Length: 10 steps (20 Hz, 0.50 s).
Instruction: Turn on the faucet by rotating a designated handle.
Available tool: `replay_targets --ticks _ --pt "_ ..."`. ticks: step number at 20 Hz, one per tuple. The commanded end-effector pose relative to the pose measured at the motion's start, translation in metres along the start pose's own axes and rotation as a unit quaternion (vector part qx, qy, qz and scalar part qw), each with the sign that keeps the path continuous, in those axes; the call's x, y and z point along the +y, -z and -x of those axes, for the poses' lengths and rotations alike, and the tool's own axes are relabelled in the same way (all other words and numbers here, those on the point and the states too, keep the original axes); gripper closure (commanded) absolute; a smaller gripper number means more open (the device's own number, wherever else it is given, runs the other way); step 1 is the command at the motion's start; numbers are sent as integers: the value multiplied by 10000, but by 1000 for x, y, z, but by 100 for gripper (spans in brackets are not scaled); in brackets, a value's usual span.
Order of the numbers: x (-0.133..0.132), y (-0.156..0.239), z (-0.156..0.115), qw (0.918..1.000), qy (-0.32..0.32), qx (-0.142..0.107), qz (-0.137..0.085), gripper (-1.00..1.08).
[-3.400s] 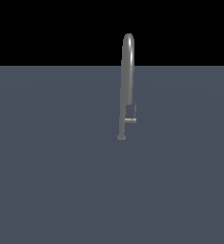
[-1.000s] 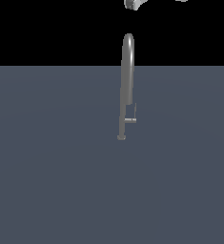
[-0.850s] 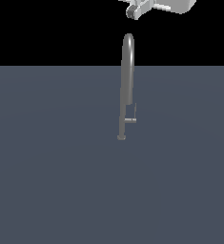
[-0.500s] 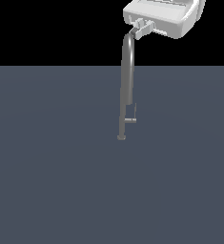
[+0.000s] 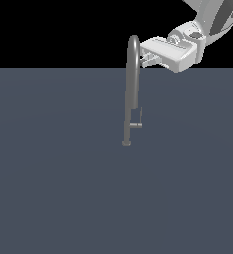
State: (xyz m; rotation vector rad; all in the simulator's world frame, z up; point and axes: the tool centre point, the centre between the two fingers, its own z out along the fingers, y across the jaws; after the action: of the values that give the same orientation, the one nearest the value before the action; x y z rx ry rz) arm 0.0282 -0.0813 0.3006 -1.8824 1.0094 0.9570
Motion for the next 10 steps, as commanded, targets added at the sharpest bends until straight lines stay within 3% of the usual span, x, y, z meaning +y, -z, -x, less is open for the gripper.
replay_targets --ticks 1,5,10 --pt "-1 -2 -21 9991 -245 -258 -243 108" --pt "0 -8 -57 9933 -665 -687 -653 108" --pt "4 -20 -97 9801 -1146 -1172 -1119 108"
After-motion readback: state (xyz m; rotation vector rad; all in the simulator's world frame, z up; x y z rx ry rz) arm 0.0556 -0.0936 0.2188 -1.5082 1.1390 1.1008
